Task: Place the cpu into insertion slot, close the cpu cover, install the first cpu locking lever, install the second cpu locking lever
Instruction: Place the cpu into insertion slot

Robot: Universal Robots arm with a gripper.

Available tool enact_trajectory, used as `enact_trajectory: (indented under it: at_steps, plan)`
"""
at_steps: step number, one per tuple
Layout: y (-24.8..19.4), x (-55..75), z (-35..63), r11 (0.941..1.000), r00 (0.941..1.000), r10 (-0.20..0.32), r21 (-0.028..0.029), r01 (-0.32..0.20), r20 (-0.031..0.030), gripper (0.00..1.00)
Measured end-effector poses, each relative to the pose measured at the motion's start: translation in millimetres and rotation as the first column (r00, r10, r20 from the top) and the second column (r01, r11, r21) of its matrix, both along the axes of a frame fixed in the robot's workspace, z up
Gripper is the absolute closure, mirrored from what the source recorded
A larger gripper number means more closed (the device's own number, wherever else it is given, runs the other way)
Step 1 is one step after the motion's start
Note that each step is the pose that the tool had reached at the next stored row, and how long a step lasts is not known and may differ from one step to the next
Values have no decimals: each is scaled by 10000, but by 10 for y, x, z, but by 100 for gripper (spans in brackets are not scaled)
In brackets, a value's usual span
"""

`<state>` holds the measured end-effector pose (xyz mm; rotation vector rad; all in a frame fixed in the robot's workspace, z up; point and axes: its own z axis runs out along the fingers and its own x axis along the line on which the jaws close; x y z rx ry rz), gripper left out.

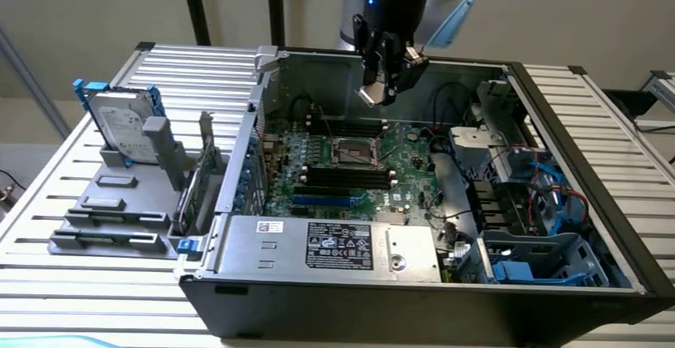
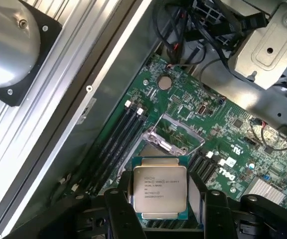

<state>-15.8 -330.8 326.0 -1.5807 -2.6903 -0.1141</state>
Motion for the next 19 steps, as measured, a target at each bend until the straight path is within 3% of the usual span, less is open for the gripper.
enact_trajectory:
  at_steps: [4, 8, 12, 19]
  plan:
    - [0, 0, -40, 9978, 9978, -657, -10, 657, -79, 45]
    - [0, 0, -81, 9913, 9911, -1320, -25, 1320, -157, 45]
    - [0, 0, -122, 9807, 9804, -1957, -44, 1956, -225, 45]
    - [0, -1, -204, 9578, 9574, -2875, -79, 2874, -257, 45]
